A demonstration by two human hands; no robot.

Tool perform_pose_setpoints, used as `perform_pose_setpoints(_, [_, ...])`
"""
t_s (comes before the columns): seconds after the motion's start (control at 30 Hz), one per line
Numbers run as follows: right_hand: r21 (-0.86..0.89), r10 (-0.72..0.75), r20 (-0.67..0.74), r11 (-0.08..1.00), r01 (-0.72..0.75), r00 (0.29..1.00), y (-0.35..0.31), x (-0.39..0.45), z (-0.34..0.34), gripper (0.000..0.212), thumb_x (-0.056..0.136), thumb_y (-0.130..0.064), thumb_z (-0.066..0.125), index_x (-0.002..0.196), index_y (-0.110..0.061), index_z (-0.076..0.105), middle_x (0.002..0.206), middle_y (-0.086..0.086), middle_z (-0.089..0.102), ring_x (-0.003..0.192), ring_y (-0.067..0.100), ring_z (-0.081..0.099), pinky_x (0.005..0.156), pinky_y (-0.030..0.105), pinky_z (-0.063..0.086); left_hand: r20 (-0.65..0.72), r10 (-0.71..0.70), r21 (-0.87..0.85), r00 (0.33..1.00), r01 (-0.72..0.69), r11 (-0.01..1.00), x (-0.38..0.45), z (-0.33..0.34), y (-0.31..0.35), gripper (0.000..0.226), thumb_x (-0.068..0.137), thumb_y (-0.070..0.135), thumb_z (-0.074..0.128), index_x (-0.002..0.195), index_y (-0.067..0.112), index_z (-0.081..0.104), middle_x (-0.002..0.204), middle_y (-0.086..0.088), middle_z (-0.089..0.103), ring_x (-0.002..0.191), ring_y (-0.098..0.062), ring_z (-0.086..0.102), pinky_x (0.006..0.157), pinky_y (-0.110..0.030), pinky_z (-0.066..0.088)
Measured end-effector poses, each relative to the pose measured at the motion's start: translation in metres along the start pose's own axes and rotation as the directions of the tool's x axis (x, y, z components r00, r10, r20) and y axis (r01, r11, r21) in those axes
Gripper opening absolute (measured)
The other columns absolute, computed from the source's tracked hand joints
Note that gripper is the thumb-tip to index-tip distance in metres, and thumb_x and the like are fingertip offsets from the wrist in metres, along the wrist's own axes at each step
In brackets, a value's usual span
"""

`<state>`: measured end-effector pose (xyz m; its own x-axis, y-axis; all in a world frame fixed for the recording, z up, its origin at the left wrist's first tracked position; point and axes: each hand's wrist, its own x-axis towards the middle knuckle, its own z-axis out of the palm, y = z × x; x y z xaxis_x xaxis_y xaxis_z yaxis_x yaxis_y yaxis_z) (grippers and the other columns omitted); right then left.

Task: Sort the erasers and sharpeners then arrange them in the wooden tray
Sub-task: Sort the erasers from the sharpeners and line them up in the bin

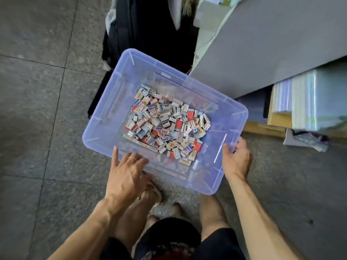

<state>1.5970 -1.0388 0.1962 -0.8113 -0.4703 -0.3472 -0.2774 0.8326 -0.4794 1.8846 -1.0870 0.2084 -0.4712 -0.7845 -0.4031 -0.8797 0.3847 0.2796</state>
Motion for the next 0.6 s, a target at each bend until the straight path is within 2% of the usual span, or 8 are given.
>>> perform_pose_setpoints(0.07, [0.051,0.006,-0.003,0.999,-0.006,1.000,-0.003,0.006,0.002,0.023,0.090,-0.008,0.060,0.113,-0.008,0.065,0.099,0.013,0.069,0.083,0.028,0.061,0.074,0.034,0.048,-0.036,0.024,-0.018,0.999,-0.025,1.000,0.004,0.001,0.001,0.043,0.057,0.033,0.092,0.093,0.018,0.075,0.090,-0.002,0.069,0.093,-0.030,0.067,0.106,-0.051,0.021])
perform_pose_setpoints(0.13, [0.068,-0.028,-0.015,0.997,0.029,0.999,-0.005,0.012,-0.001,0.014,0.089,-0.008,0.059,0.101,-0.009,0.066,0.089,0.011,0.069,0.078,0.030,0.062,0.072,0.041,0.054,-0.056,0.046,-0.018,0.997,-0.047,0.999,0.007,0.003,0.002,0.036,0.064,0.040,0.086,0.092,0.020,0.075,0.089,-0.001,0.069,0.089,-0.031,0.065,0.096,-0.046,0.030])
perform_pose_setpoints(0.2, [0.061,-0.062,-0.001,0.996,0.062,0.998,-0.007,0.025,-0.008,0.007,0.088,-0.009,0.060,0.093,-0.010,0.065,0.082,0.010,0.068,0.074,0.030,0.062,0.069,0.040,0.055,-0.048,0.051,-0.021,0.998,-0.052,0.998,0.010,0.005,0.010,0.034,0.066,0.047,0.080,0.089,0.022,0.074,0.085,0.001,0.069,0.084,-0.030,0.063,0.085,-0.042,0.034])
perform_pose_setpoints(0.3, [-0.008,-0.109,0.013,0.994,0.109,0.994,-0.014,0.054,-0.018,0.003,0.089,-0.008,0.059,0.090,-0.006,0.062,0.081,0.009,0.066,0.073,0.028,0.059,0.069,0.035,0.050,0.001,0.037,-0.064,0.999,-0.037,0.997,0.020,0.011,0.036,0.038,0.058,0.047,0.088,0.084,0.024,0.073,0.079,0.002,0.067,0.078,-0.029,0.061,0.073,-0.041,0.045])
perform_pose_setpoints(0.4, [-0.075,-0.169,0.016,0.983,0.169,0.986,-0.019,0.083,-0.026,0.008,0.090,-0.008,0.057,0.084,-0.006,0.054,0.077,0.008,0.060,0.071,0.028,0.054,0.069,0.040,0.049,0.000,0.022,-0.097,1.000,-0.022,0.995,0.030,0.019,0.064,0.039,0.056,0.052,0.088,0.081,0.025,0.072,0.075,0.003,0.065,0.074,-0.027,0.061,0.065,-0.039,0.048])
perform_pose_setpoints(0.53, [-0.102,-0.191,0.024,0.976,0.192,0.981,-0.022,0.104,-0.040,0.004,0.094,-0.005,0.057,0.096,-0.009,0.058,0.089,0.005,0.057,0.081,0.023,0.054,0.073,0.034,0.048,-0.059,0.003,-0.131,0.998,-0.010,0.991,0.039,0.027,0.089,0.037,0.063,0.058,0.080,0.084,0.028,0.070,0.080,0.005,0.065,0.077,-0.023,0.059,0.066,-0.035,0.043])
perform_pose_setpoints(0.6, [-0.104,-0.185,0.032,0.977,0.187,0.982,-0.020,0.110,-0.044,0.017,0.095,-0.005,0.058,0.111,-0.003,0.062,0.095,0.004,0.059,0.089,0.022,0.056,0.080,0.034,0.050,-0.064,0.005,-0.142,0.998,-0.014,0.990,0.042,0.029,0.095,0.038,0.065,0.059,0.079,0.085,0.028,0.071,0.082,0.005,0.066,0.078,-0.023,0.058,0.067,-0.036,0.043])
